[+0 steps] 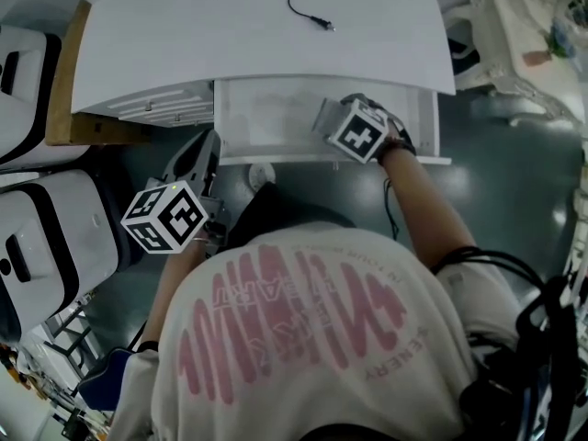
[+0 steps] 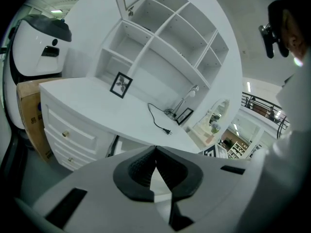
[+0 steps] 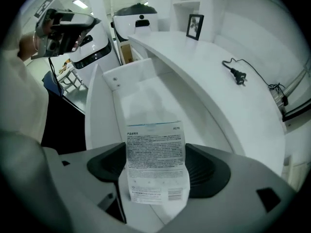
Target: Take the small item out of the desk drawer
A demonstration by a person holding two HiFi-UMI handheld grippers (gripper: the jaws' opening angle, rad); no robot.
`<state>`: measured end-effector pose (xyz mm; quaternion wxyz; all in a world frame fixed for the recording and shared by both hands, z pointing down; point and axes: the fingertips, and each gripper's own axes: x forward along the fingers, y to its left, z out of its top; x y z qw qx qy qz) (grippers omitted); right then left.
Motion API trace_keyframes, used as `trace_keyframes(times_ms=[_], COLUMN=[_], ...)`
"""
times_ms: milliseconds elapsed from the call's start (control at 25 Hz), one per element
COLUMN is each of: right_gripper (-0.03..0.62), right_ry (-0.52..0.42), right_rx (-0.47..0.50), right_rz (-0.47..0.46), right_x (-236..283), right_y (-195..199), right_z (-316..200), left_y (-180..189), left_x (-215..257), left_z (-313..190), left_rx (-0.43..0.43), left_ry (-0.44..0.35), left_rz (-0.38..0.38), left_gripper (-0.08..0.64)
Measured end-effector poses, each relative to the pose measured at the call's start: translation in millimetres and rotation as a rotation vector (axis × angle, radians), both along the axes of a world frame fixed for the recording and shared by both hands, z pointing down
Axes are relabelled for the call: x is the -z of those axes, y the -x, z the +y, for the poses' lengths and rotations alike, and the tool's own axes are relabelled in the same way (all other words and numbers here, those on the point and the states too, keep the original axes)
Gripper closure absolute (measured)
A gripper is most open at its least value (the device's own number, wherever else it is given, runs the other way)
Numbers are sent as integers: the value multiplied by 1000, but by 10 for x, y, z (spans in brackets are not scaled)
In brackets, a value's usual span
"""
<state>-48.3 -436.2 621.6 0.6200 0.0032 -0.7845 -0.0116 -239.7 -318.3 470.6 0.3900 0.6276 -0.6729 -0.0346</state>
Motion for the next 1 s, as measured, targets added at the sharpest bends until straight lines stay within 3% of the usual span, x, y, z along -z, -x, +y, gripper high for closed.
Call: trace_keyframes(times_ms=[320,600,1000], right_gripper=[193,195,195], right_ry=[-70,-96,-131], right_rx=[-30,-229,-400], right_rz=[-96,-280,-494], right_x=[411,769,1173], right_y=[17,67,96], right_z=[52,-7,-58], left_y=[-175,-254,-324], left_x=[241,444,593], left_z=[45,87,181], left_rx=[-1,19,42], left_ry=[-57,-111,-147], left_rz=[-29,-60,-97], left_gripper=[531,531,531])
